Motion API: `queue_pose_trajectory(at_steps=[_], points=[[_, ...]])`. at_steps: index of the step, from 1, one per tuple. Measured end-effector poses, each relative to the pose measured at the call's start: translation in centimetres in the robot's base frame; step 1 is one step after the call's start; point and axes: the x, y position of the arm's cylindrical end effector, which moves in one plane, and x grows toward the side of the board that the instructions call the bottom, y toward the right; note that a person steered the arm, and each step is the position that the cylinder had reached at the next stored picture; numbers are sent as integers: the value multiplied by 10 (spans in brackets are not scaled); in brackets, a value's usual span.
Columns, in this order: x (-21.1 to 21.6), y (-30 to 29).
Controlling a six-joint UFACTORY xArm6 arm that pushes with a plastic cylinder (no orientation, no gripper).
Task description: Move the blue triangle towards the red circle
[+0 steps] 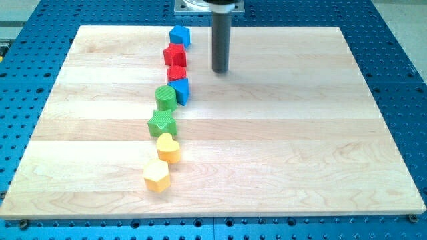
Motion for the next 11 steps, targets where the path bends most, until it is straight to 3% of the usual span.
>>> queue_pose_trajectory(at_steps=[1,3,6,8,9,11], points=[[48,-22],[52,-82],[55,-126],[3,-150],[9,-202],[7,-208]])
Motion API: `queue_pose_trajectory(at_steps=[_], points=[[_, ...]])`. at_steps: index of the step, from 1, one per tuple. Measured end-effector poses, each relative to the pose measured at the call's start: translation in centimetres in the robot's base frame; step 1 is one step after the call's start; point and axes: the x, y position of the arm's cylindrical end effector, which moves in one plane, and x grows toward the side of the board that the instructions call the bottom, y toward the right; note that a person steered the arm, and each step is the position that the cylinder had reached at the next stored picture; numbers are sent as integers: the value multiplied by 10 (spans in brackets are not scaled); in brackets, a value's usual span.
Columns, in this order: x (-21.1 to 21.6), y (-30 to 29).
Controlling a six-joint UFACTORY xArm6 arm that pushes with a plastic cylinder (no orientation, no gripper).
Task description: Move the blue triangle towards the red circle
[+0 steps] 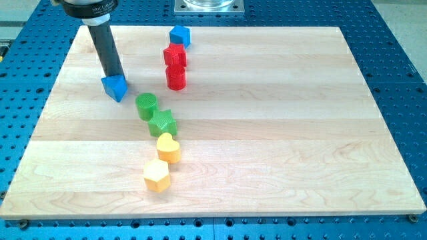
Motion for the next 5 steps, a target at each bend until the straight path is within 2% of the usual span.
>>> queue_pose_trajectory(at_steps=[1,2,3,4,5], points=[[13,-36],[24,-40],[53,27],[56,59],[56,33]])
